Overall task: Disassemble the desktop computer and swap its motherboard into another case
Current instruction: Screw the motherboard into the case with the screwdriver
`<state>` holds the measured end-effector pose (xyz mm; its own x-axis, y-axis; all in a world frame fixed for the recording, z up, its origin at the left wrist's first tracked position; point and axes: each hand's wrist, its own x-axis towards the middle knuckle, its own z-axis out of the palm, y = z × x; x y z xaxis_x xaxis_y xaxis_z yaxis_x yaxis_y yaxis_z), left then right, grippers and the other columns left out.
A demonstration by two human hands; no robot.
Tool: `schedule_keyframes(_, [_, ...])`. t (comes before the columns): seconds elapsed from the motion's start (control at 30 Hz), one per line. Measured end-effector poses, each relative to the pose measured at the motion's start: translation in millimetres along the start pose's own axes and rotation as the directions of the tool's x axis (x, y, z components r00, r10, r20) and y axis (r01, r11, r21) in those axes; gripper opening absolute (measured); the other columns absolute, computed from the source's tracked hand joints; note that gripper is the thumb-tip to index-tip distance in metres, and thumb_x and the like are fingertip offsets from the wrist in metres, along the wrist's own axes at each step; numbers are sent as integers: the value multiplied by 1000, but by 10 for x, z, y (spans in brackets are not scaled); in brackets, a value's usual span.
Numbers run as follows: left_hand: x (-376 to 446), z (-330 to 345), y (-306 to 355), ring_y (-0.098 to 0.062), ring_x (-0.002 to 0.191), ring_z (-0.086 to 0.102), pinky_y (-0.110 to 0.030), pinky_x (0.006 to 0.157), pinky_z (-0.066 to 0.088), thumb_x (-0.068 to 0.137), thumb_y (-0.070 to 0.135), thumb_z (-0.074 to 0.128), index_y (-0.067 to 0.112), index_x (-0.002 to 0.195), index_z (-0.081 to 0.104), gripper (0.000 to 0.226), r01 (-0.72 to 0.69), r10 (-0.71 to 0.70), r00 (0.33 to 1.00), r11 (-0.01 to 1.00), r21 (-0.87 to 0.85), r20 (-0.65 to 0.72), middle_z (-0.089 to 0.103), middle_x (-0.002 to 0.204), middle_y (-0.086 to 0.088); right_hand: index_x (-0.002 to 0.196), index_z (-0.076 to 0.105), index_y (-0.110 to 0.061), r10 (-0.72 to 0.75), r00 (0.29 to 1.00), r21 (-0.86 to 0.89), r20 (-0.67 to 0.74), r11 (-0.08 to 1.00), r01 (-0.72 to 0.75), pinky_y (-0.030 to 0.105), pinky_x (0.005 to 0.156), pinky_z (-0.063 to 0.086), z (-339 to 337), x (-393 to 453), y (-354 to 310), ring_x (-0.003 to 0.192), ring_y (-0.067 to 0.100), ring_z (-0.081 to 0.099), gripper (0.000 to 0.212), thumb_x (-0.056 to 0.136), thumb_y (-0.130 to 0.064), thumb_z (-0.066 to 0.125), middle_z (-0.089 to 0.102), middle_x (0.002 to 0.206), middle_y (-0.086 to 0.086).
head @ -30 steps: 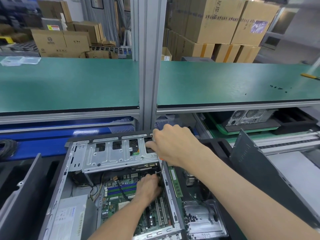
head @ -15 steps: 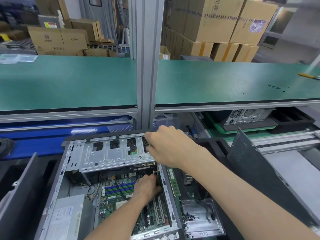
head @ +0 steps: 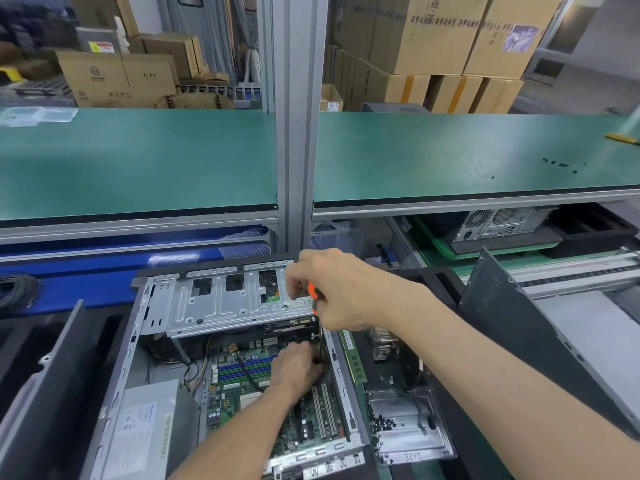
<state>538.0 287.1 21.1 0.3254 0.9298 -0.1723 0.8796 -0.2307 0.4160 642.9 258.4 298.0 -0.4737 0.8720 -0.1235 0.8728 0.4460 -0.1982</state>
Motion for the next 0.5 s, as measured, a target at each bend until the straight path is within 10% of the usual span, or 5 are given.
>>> schedule_keyframes(0.17, [10,53,-3,-28,81,60,-35,65,40,90,32,63,22,99,66,13,-26,26,1000,999,24,11,44,77,3,117,55,-15,109,970,-334,-217,925,-178,38,62,34,52,11,-27,82,35,56,36,99,-47,51,34,80,-1])
schedule_keyframes(0.37, [27,104,5,-33,95,61,-38,70,41,92,33,60,16,99,58,18,-17,17,1000,998,61,15,60,99,-9,95,57,-21,11,1000,-59,-22,998,-12,30,58,36,23,30,3,84,24,53,25,76,-7,62,48,96,-2])
schedule_keyframes(0.5, [40,103,21,-32,95,60,-38,70,40,92,34,59,16,101,56,20,-7,5,1000,998,60,30,59,101,-8,102,55,-18,64,982,-208,-178,973,-101,35,60,34,48,8,-19,73,29,51,28,85,-39,64,35,78,-1])
